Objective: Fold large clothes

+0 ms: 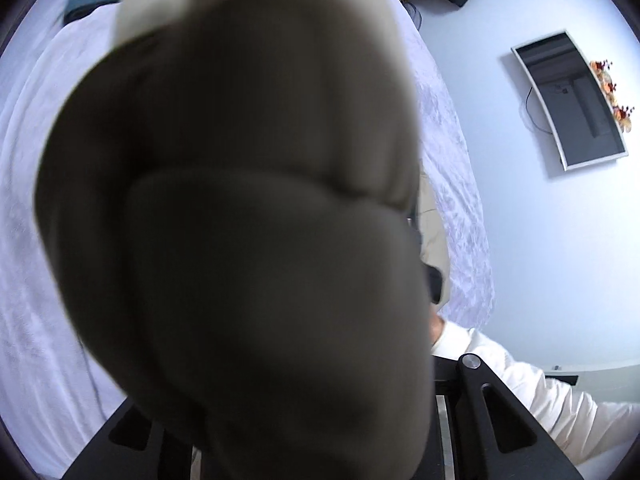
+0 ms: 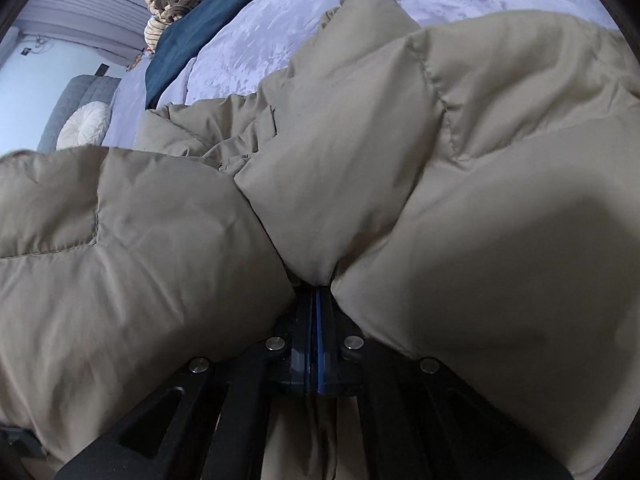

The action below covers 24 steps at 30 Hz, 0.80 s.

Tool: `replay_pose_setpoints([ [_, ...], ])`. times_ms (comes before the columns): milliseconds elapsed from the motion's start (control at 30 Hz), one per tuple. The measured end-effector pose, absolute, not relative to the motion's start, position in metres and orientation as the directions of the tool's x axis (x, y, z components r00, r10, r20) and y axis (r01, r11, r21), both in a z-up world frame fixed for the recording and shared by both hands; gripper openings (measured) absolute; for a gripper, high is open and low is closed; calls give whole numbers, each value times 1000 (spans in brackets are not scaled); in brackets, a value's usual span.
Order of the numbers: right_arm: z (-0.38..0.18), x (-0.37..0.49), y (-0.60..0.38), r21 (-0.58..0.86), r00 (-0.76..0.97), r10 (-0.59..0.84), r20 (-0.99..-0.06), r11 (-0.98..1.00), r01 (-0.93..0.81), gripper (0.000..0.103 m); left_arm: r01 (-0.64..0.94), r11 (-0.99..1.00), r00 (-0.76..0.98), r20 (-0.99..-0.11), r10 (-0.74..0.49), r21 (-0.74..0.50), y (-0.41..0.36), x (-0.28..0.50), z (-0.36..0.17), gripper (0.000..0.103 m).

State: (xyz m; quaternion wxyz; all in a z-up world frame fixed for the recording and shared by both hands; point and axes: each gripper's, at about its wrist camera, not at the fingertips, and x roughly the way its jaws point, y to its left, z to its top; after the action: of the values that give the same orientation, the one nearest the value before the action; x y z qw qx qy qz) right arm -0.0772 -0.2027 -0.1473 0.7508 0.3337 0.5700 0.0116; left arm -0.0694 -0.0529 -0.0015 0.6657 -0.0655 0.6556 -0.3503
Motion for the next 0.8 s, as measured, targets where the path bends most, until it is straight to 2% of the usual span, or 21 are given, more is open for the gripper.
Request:
replay_pose_setpoints([
  [100, -144, -82, -217, 558, 347, 448, -824, 745, 366, 0, 424, 740, -114, -842, -527, -521, -100, -74, 6, 31],
  [167, -133, -95, -234, 584, 375, 458, -806, 721, 374, 0, 445, 728, -128, -841, -525, -522, -125, -75, 9, 40],
  [233, -119, -117, -255, 613, 415, 463, -783, 687, 390, 0, 449, 697, -174, -820, -545, -559, -151, -76, 8, 68],
  [267, -111, -130, -266, 618, 436, 453, -778, 675, 403, 0, 452, 679, -194, -807, -557, -578, -163, -78, 7, 71],
  [500, -89, -221, -319, 606, 511, 352, -784, 613, 507, 3, 503, 491, -377, -692, -616, -711, -241, -99, -27, 73],
  [567, -87, -244, -327, 591, 515, 319, -796, 595, 545, 4, 508, 489, -378, -694, -613, -709, -256, -102, -41, 73],
  [633, -81, -269, -334, 580, 523, 287, -803, 577, 575, 4, 503, 501, -368, -698, -614, -705, -261, -108, -48, 83],
  [667, -75, -281, -335, 563, 521, 260, -813, 579, 589, 5, 503, 509, -354, -703, -617, -699, -259, -107, -51, 83],
  [700, -68, -291, -335, 551, 523, 240, -818, 585, 595, 9, 512, 515, -341, -713, -613, -687, -264, -109, -52, 83],
  [733, -60, -302, -334, 547, 531, 224, -817, 592, 592, 25, 521, 518, -332, -720, -609, -678, -258, -122, -48, 83],
  [767, -49, -312, -331, 550, 547, 214, -809, 603, 578, 59, 532, 522, -321, -729, -604, -667, -258, -125, -47, 83],
  [800, -35, -322, -326, 558, 570, 207, -795, 619, 552, 74, 543, 523, -313, -736, -600, -657, -243, -126, -51, 83],
])
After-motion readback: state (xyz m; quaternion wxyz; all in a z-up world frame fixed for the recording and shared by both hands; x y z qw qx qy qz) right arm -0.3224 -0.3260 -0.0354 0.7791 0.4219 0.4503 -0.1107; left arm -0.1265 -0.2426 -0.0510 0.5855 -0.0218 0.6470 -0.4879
